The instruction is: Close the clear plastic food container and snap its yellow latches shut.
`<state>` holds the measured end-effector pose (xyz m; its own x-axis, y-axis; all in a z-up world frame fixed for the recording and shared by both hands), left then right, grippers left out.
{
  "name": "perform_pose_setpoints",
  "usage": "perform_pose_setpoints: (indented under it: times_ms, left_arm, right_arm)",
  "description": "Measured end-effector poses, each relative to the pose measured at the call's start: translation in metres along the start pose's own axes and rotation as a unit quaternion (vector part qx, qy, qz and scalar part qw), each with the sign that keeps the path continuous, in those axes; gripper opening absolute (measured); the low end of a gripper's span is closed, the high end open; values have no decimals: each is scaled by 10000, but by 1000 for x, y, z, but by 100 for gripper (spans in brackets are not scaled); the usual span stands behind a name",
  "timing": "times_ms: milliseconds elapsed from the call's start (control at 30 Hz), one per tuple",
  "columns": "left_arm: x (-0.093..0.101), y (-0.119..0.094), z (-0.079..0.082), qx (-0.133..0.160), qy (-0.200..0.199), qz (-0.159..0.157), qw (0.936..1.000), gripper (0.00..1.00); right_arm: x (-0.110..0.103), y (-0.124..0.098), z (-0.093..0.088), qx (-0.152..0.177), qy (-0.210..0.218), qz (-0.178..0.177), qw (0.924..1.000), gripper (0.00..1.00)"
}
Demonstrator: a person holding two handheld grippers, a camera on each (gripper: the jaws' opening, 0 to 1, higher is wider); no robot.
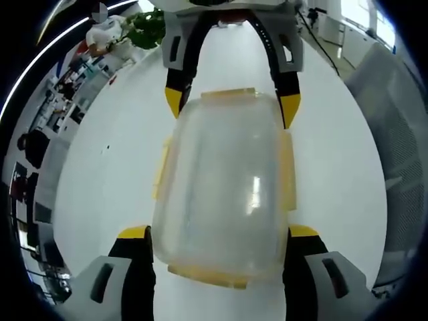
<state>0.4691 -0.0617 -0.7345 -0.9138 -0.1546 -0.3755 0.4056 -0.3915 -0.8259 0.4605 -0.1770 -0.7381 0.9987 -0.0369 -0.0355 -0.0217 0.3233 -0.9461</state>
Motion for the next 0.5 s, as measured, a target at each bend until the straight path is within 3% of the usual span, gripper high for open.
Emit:
perform_pose_setpoints:
  times_ms: [500]
  left_arm:
    - [-10,6,0,23,10,52,10000,78]
  right_arm:
    - [10,0,-1,-28,-42,42,10000,78]
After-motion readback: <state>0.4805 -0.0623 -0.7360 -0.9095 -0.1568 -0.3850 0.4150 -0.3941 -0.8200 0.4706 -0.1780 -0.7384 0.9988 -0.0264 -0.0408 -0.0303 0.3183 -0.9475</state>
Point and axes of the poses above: the point that each gripper's makers call its tool centre point, and the gripper's own axes: y roughly forward along the fingers, x roughly to its right, z roughly out of its top, the point moved 3 cm from there along -y, roughly backward along the fingers, and after that the axes turned 9 degrees about z, right-handed, at the moved point
